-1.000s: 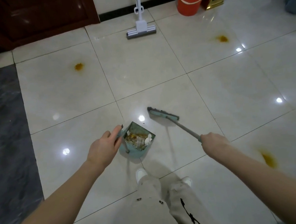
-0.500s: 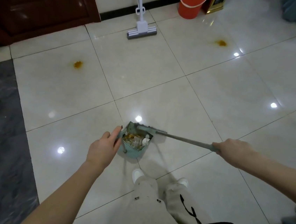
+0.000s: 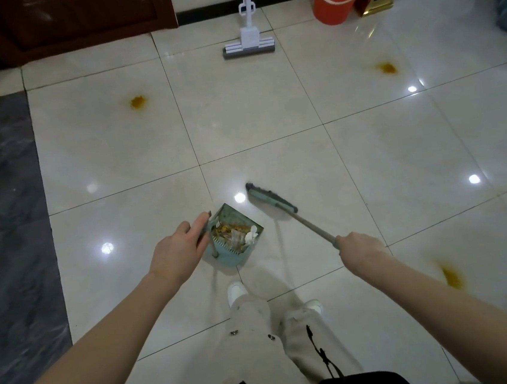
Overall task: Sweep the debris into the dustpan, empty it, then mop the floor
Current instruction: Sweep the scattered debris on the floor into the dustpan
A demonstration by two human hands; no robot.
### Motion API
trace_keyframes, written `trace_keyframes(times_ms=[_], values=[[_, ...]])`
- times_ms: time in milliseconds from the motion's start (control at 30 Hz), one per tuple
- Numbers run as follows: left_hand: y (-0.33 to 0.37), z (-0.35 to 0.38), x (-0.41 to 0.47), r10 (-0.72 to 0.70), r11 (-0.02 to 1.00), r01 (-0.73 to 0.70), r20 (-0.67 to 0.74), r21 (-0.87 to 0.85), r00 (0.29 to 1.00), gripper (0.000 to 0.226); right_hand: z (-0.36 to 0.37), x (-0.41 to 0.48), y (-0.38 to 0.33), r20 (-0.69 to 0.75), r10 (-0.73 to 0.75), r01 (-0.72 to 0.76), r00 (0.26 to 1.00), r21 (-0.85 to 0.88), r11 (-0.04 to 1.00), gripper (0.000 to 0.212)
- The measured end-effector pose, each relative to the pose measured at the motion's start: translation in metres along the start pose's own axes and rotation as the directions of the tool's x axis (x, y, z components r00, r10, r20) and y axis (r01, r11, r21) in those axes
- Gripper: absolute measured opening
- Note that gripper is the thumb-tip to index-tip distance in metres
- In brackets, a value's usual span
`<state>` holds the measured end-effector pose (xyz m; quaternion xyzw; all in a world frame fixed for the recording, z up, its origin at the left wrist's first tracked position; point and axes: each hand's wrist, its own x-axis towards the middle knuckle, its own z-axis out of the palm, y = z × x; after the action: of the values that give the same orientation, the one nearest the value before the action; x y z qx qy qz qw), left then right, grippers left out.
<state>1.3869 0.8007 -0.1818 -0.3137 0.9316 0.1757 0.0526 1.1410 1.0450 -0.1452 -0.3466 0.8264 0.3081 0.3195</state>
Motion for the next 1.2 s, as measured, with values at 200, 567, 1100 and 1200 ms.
trace_keyframes(times_ms=[200, 567, 1100, 1200], values=[[-0.002, -0.003, 0.000, 0.014, 1.000, -0.014, -0.035, 0.000, 0.999, 0.034, 0.024, -0.030, 0.010, 0.000, -0.126, 0.126, 0.992, -0.065, 0.990, 0.031], [-0.007, -0.042, 0.045, -0.007, 1.000, 0.007, -0.055, 0.001, 0.998, 0.038, 0.004, -0.041, 0.080, -0.050, 0.029, -0.012, 0.998, 0.305, 0.952, 0.029], [0.117, -0.133, 0.259, 0.126, 0.981, -0.090, -0.205, 0.174, 0.971, 0.039, -0.078, 0.044, 0.272, 0.012, 0.143, -0.090, 0.990, 0.827, 0.554, 0.048], [0.156, -0.151, 0.310, 0.121, 0.980, -0.080, -0.224, 0.184, 0.967, 0.042, -0.104, 0.056, 0.315, -0.021, 0.163, -0.073, 0.986, 0.832, 0.550, 0.046]])
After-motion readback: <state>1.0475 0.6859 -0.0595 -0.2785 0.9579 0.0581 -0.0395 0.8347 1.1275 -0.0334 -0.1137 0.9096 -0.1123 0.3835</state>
